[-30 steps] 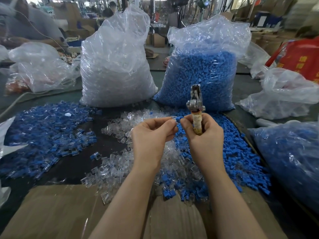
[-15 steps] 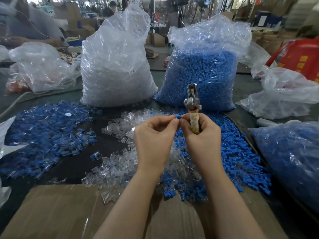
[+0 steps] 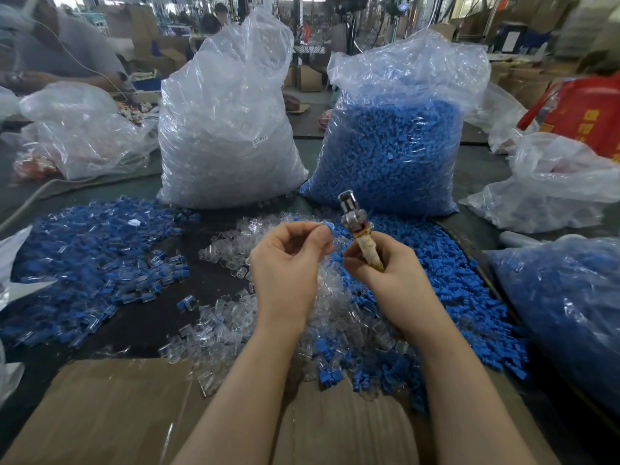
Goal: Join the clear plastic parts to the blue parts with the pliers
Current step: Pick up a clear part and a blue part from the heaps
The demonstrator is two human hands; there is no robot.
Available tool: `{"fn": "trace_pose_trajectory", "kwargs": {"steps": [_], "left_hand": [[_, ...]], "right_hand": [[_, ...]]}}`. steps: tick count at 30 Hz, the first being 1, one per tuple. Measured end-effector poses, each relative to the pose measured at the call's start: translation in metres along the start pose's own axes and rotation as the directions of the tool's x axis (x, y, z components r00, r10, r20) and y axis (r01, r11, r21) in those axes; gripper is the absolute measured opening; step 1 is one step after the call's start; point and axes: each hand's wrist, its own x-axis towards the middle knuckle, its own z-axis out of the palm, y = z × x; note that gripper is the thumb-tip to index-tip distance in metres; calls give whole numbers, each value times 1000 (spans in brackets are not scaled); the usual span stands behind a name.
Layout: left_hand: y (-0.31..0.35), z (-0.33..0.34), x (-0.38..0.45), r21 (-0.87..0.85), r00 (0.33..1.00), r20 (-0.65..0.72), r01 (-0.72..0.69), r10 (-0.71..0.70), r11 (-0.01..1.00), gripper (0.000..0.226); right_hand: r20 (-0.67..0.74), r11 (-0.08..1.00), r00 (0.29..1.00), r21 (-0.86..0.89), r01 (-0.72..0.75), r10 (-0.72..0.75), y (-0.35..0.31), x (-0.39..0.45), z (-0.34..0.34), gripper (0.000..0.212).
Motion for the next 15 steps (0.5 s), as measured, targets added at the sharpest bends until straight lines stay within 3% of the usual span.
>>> {"fn": "trace_pose_trajectory", "kwargs": {"steps": [4, 12, 15], "left_hand": [[0, 0, 1, -64, 1000, -4, -22, 22, 998, 11], [0, -1, 1, -31, 997, 28, -70, 71, 997, 12], [0, -2, 1, -39, 997, 38, -66, 68, 997, 12]], "right_hand": [[71, 998, 997, -65, -22, 27, 3, -1, -3, 6], [149, 992, 989, -124, -1, 19, 2, -1, -5, 4], [158, 988, 987, -154, 16, 9, 3, -2, -4, 12]]}}
